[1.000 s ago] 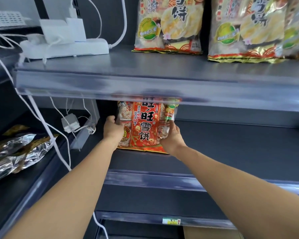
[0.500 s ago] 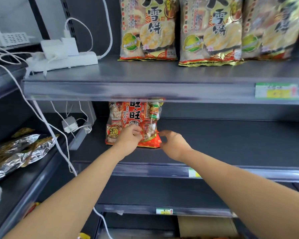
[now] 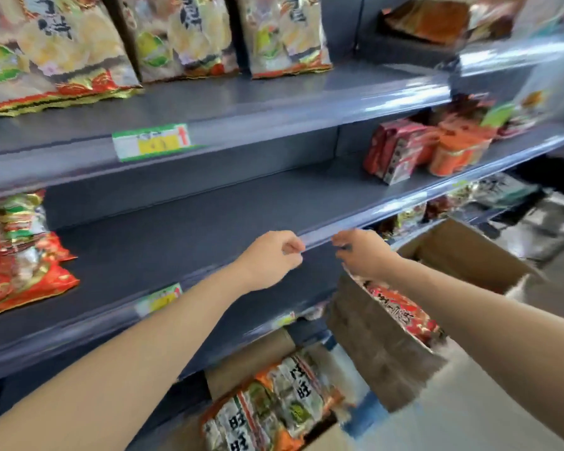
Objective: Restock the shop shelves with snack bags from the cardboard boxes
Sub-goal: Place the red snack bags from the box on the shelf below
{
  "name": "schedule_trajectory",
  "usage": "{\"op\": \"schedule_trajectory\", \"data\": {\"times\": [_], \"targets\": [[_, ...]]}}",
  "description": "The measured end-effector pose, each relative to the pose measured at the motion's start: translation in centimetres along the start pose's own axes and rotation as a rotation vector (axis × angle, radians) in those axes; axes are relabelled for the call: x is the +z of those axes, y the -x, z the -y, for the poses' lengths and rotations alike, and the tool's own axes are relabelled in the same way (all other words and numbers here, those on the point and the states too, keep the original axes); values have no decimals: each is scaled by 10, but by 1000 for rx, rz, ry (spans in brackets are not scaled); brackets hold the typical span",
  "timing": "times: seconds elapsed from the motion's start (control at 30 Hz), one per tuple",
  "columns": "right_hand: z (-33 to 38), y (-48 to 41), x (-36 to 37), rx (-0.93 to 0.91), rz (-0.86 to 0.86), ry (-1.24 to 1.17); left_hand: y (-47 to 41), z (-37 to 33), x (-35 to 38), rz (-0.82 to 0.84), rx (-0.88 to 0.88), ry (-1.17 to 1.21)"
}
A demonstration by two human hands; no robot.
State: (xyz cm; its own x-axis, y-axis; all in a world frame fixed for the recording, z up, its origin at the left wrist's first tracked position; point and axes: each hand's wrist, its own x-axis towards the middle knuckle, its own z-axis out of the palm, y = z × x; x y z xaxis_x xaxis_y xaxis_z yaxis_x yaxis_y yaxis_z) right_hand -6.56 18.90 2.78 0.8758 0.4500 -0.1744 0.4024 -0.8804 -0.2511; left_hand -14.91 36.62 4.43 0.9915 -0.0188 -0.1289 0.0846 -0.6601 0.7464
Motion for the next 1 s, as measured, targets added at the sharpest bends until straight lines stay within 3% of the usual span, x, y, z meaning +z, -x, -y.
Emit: {"op": "schedule_trajectory", "data": {"times": [0.2,0.37,0.7,1.0], "targets": [[-163,17,-30,198,36,64,-71,-85,115,145,6,22],[-241,12,-23,175,107,172,-109,-112,170,184,-87,65],[-249,0,-2,202,196,179,-145,-97,218,206,-277,168],[-270,-37,18,165,319,101,-161,-79,263,208,-605,299]]}}
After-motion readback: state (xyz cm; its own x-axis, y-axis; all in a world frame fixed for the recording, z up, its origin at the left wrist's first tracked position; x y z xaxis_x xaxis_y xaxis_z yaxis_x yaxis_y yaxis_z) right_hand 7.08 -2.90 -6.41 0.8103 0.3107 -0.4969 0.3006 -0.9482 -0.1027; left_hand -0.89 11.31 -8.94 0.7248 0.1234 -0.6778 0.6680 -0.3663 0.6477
